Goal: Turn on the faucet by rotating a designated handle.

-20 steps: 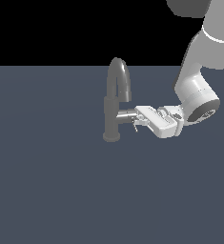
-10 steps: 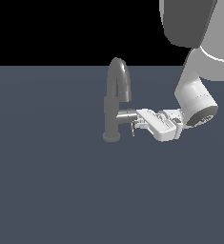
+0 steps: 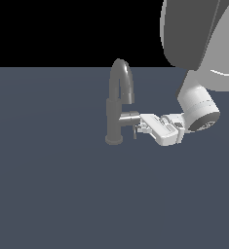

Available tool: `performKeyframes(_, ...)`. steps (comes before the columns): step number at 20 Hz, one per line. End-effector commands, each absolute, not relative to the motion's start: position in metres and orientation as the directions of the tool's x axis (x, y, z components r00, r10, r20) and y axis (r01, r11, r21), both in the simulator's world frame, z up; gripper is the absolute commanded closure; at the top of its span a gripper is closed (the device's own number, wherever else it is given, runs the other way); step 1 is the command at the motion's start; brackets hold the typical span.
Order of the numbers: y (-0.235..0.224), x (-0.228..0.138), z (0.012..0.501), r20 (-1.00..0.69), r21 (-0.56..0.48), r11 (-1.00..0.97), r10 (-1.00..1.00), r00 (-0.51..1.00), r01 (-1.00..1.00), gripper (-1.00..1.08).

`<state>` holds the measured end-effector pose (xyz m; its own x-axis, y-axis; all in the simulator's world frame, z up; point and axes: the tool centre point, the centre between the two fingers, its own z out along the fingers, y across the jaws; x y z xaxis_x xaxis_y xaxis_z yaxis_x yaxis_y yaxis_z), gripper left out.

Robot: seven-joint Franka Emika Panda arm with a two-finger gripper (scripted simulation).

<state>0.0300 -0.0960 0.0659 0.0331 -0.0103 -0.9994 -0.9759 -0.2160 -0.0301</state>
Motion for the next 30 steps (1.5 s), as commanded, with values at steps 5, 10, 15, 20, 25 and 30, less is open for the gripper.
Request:
performKeyframes(5,-0.089,0.039,0.057,-1.0,-0.021,-0.22,-0.007,0.023,-0.975,1.08)
performKeyframes(10,-0.086,0.045,0.053,-1.0,-0.016,-0.221,-0.006,0.018,-0.975,1.08)
performKeyframes(15,-0.083,0.05,0.049,-1.0,-0.012,-0.222,-0.005,0.013,-0.975,1.08)
performKeyframes(20,-0.08,0.055,0.045,-1.0,-0.008,-0.224,-0.004,0.009,-0.975,1.08)
performKeyframes(25,-0.078,0.059,0.042,-1.0,-0.005,-0.224,-0.003,0.006,-0.974,1.08)
performKeyframes(30,-0.076,0.062,0.039,-1.0,-0.002,-0.225,-0.002,0.003,-0.974,1.08)
